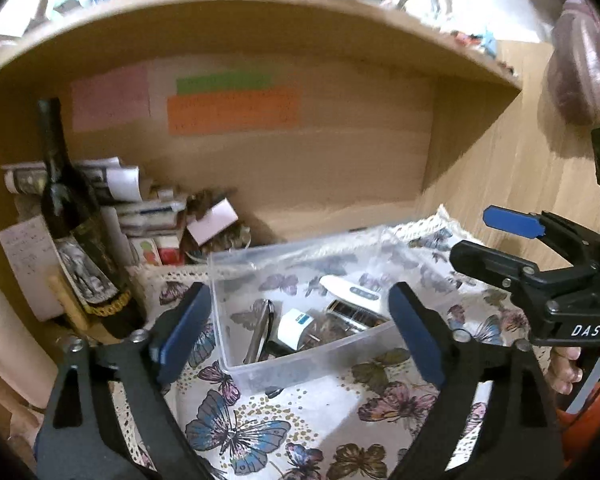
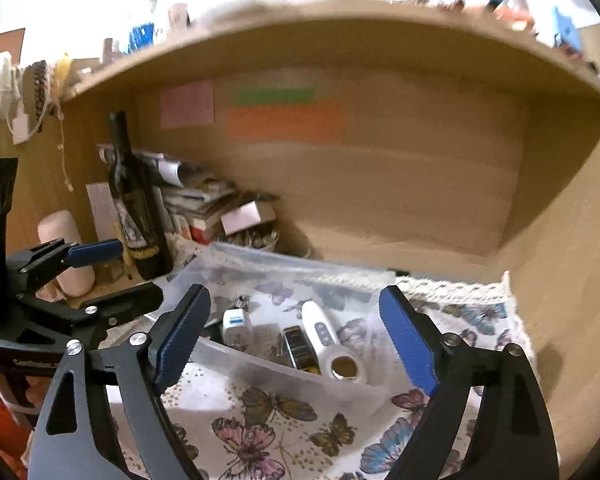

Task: Organize rigid objects

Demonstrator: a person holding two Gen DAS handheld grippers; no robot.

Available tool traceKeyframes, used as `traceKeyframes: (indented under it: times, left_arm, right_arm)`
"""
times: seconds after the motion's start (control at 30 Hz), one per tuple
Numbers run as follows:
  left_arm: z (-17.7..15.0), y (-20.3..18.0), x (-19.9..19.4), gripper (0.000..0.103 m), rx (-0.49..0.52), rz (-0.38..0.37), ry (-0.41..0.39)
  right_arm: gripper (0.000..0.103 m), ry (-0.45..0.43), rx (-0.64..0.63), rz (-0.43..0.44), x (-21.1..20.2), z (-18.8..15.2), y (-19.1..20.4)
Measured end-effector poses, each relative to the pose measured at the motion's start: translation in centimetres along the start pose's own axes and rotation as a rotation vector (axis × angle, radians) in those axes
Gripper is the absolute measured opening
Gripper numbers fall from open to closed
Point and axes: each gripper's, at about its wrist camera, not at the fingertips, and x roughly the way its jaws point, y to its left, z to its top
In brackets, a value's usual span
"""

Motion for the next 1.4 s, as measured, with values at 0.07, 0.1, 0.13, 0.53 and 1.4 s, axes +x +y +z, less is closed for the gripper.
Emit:
traceKeyframes:
  times: [0.07, 0.1, 0.13, 0.53, 1.4]
  left_arm:
    - [0.1, -0.3, -1.4, 0.099, 0.0, 0.009, -0.038]
    - [0.2, -0.4, -2.0, 0.1, 0.001, 0.013, -0.055]
    - [0.3, -0.5, -2.7, 0.102, 0.002, 0.017, -0.075]
    - [0.6, -1.1, -6.0, 0.103, -0.023, 0.021, -0.165]
    - [1.0, -1.3, -6.8, 0.103, -0.023, 0.016, -0.201]
  right_arm:
    - [0.098, -0.032, 0.011, -0.008, -1.3, 0.1, -0.2]
    - [0.099, -0.053, 0.013, -0.01, -2.0, 0.2, -0.2]
    - [0.099, -0.067, 0.014, -0.011, -2.6, 0.3, -0.2]
    - [0.103, -0.135, -0.015, -0.021, -5.9, -0.1, 0.4]
    - [0.103, -0.159, -0.018, -0.011, -6.5, -0.2, 0.9]
